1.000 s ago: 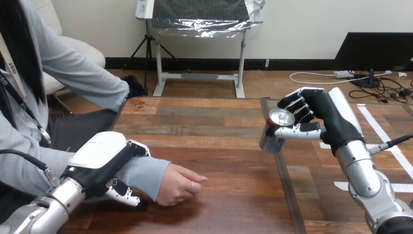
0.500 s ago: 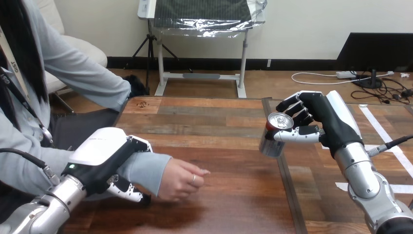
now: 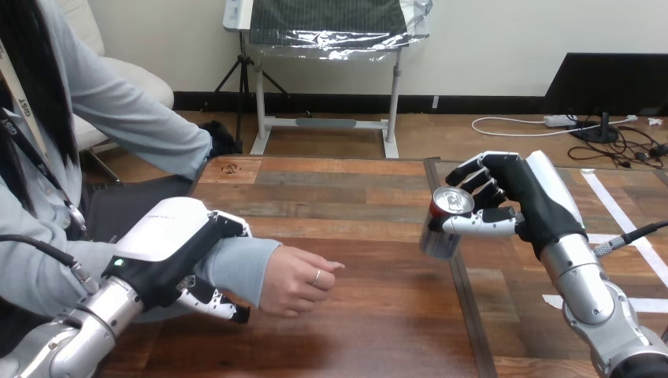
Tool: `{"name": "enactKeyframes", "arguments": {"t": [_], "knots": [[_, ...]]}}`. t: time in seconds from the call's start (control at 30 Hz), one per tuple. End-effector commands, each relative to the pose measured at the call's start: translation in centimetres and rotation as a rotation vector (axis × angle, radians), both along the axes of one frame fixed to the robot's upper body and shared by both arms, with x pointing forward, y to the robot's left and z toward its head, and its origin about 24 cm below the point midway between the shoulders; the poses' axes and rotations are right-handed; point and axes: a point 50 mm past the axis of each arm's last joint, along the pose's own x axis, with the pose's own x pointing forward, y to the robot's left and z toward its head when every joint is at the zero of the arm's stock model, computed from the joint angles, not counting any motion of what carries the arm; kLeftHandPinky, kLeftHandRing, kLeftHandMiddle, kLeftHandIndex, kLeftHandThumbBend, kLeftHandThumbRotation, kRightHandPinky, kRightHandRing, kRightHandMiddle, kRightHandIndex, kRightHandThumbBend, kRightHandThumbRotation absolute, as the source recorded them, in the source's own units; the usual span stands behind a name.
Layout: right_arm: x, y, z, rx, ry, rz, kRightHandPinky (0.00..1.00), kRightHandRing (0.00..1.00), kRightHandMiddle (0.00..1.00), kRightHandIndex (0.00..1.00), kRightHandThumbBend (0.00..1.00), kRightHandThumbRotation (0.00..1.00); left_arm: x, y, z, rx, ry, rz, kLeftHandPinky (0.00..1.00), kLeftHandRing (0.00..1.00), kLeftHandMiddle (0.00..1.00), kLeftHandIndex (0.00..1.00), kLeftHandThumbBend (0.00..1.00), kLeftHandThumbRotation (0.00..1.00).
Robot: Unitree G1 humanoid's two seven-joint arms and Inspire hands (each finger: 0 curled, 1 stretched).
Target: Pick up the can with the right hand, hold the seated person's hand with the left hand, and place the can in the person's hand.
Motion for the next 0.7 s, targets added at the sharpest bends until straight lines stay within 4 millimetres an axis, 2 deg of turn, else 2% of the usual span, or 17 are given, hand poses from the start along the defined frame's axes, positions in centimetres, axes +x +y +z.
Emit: {"name": "enactKeyframes", "arguments": {"t": [0.0, 0.67], "knots": [[2.0, 1.5, 3.5, 0.023, -0.141, 0.042, 0.42, 0.44, 0.49, 0.55, 0.76, 0.0, 1.3, -2.2, 3.1, -0.086, -0.134, -0.106, 0.35, 0.39, 0.44, 0.46, 0.93, 0.0], [1.8, 2.2, 3.2, 0.044, -0.139, 0.086, 0.41, 0.44, 0.48, 0.54, 0.75, 0.0, 2.1, -3.4, 3.8, -0.112, -0.137, -0.119, 0.29, 0.34, 0.42, 0.46, 0.92, 0.01]]}}
